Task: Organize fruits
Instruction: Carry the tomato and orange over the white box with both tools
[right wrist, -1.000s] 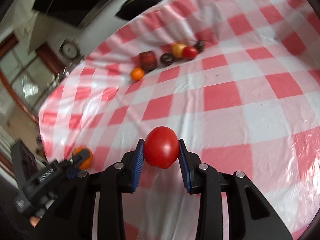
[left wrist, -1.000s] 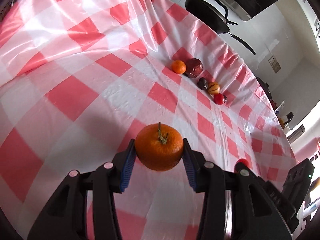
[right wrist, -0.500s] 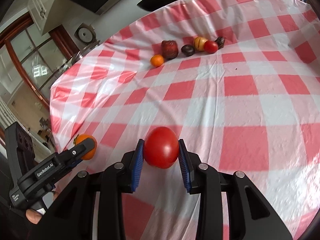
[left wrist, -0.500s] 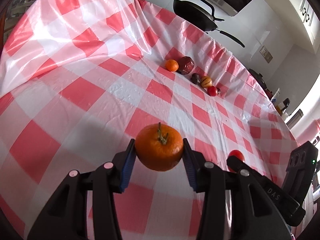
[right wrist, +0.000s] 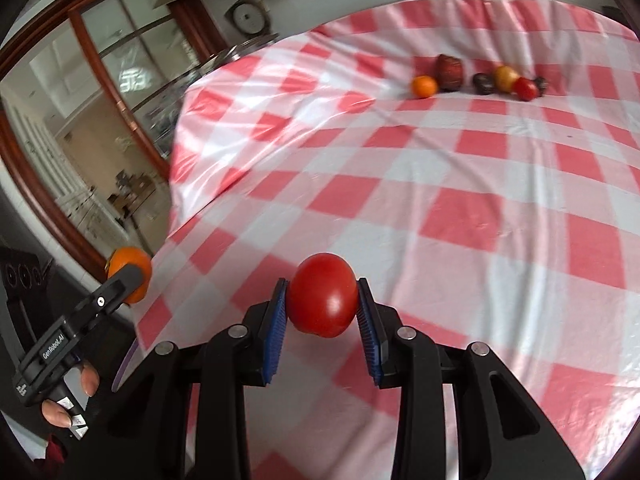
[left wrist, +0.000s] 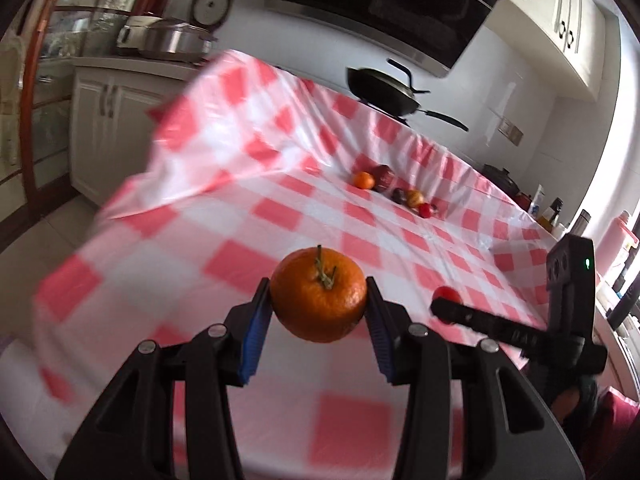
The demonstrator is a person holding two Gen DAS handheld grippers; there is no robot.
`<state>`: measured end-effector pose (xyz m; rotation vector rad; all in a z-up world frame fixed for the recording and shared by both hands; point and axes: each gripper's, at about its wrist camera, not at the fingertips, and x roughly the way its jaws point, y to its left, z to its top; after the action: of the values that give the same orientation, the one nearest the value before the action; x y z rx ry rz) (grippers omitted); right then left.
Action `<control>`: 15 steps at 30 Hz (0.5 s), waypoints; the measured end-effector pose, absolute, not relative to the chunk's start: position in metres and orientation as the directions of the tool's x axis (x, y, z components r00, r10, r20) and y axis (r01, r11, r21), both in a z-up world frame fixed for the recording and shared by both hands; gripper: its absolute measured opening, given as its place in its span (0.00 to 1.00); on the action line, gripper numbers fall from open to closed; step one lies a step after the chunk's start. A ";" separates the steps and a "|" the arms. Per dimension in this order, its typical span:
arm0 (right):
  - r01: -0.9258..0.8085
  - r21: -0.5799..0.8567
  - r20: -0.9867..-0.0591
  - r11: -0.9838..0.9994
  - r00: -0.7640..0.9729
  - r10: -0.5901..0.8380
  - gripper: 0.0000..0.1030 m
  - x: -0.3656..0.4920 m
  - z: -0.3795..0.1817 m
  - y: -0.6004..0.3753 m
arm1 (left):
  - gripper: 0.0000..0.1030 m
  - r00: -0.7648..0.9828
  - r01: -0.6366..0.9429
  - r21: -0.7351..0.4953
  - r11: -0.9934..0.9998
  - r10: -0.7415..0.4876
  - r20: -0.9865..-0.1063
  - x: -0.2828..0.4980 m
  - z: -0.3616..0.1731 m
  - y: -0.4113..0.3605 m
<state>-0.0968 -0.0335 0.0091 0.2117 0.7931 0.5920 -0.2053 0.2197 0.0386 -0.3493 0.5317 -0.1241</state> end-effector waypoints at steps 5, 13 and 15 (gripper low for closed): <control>-0.497 0.365 -0.629 0.788 0.492 0.602 0.33 -0.110 0.011 0.001 | 0.44 0.847 -0.046 -0.364 0.930 -0.157 -0.508 -0.241 0.021 0.260; -0.686 0.250 -0.662 0.683 0.393 0.638 0.33 -0.152 0.015 0.075 | 0.45 0.851 -0.176 -0.299 0.938 -0.008 -0.525 -0.294 0.014 0.312; -0.730 0.229 -0.662 0.644 0.368 0.653 0.33 -0.164 0.016 0.093 | 0.45 0.873 -0.177 -0.331 0.927 -0.007 -0.487 -0.313 0.022 0.326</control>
<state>-0.1642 0.0931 0.0156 -0.1098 0.7966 0.8904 -0.3129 0.3260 0.0220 -0.3783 0.5038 0.0907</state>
